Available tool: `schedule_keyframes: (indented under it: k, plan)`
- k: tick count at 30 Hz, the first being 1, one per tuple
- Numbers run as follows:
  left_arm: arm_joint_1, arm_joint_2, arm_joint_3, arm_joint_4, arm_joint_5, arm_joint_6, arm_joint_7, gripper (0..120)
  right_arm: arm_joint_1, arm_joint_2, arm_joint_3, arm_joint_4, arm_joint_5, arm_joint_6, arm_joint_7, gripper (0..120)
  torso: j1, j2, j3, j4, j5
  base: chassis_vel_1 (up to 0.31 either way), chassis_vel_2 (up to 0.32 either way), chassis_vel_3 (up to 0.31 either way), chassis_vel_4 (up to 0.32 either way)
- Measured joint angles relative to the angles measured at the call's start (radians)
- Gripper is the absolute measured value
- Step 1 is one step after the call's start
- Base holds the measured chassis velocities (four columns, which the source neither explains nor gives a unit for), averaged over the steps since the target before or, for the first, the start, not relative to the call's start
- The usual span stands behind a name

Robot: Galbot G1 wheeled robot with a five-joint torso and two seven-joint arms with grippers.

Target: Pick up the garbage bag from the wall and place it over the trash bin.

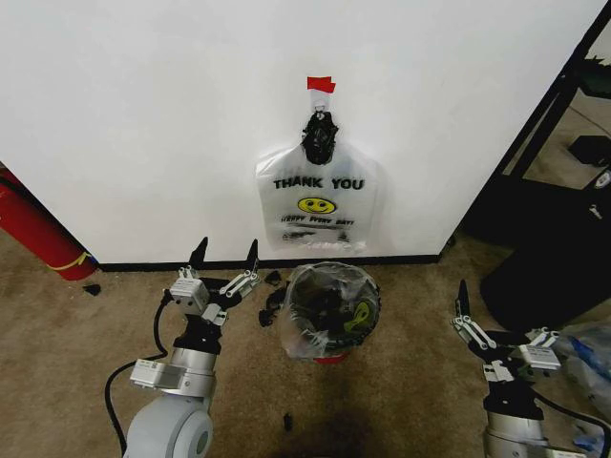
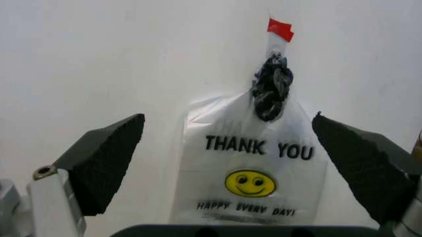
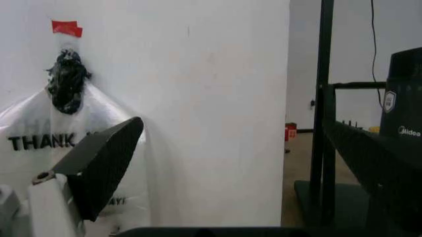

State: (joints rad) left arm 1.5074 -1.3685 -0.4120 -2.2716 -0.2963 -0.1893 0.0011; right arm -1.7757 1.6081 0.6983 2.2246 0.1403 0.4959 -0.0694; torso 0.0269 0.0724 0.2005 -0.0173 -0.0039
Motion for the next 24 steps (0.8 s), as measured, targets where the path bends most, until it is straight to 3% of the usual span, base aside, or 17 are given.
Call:
schedule_keyframes:
  k: [24]
  plan:
    - [0.041, -0.05, -0.014, -0.05, 0.042, -0.005, 0.011, 100, 0.03, 0.0, -0.004, -0.016, 0.005, 0.026, -0.001, 100, 0.0, 0.0, 0.0, 0.0, 0.0001, 0.0, 0.0, 0.0, 0.0]
